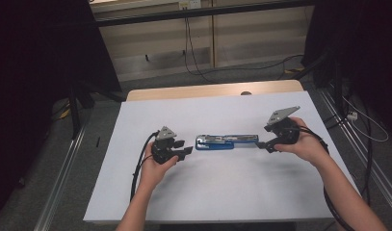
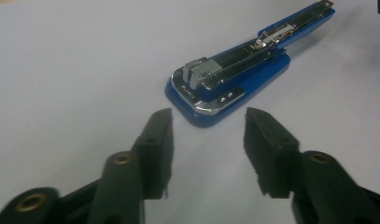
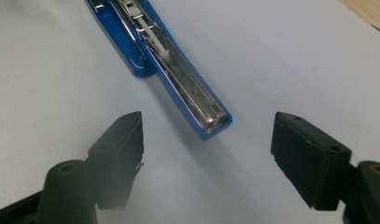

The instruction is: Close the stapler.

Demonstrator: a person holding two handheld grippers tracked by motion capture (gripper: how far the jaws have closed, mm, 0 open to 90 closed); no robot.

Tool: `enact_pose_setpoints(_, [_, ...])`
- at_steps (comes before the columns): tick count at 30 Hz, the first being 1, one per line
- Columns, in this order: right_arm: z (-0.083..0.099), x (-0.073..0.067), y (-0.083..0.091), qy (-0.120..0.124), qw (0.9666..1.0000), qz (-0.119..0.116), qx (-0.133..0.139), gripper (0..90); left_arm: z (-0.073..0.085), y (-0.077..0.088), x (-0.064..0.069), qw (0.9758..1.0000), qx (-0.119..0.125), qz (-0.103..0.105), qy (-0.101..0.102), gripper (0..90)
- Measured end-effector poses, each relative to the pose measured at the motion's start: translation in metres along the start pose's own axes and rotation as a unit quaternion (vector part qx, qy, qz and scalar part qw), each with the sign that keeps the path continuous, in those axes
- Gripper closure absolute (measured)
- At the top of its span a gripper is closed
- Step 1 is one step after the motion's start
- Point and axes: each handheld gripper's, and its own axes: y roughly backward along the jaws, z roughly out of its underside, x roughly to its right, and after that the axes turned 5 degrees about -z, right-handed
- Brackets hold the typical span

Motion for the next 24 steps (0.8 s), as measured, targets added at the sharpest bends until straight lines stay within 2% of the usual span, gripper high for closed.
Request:
enact_pose_setpoints(3, [0.006,0.001,0.001,-0.010,0.9999,0.002,0.008,27.8,0.000,-0.001,0.001,1.0000,0.000,-0.003,0.003,67.5])
enact_pose_setpoints(5, [0.010,0.001,0.001,-0.015,0.9998,0.004,0.008,29.4,0.000,-0.002,0.001,0.9999,-0.004,-0.005,-0.009,74.5])
enact_pose_setpoints(11, [0.018,-0.001,-0.002,-0.013,0.9998,0.012,0.001,37.0,0.000,-0.008,0.003,1.0000,-0.002,-0.002,0.003,89.0])
enact_pose_setpoints(14, [0.020,-0.001,-0.002,-0.014,0.9997,0.019,0.000,42.3,0.002,-0.013,0.003,0.9999,-0.008,-0.008,0.004,90.0])
enact_pose_setpoints(15, [0.020,-0.001,-0.002,-0.016,0.9996,0.021,0.001,43.9,0.002,-0.014,0.002,0.9998,-0.013,-0.012,-0.003,90.0])
enact_pose_setpoints(16, [0.021,-0.001,-0.002,-0.015,0.9996,0.024,0.003,46.0,0.003,-0.016,0.003,0.9998,-0.011,-0.018,0.002,90.0])
enact_pose_setpoints(18, [0.022,0.000,-0.003,-0.021,0.9995,0.024,0.007,50.5,0.003,-0.018,0.001,0.9998,-0.006,-0.018,0.006,90.0])
enact_pose_setpoints(22, [0.024,0.001,-0.003,-0.020,0.9995,0.024,0.002,62.7,0.002,-0.023,0.001,0.9997,-0.008,-0.021,-0.004,90.0])
enact_pose_setpoints(24, [0.024,0.001,-0.004,-0.024,0.9995,0.021,0.002,68.4,0.001,-0.026,0.002,0.9998,-0.008,-0.018,-0.002,90.0])
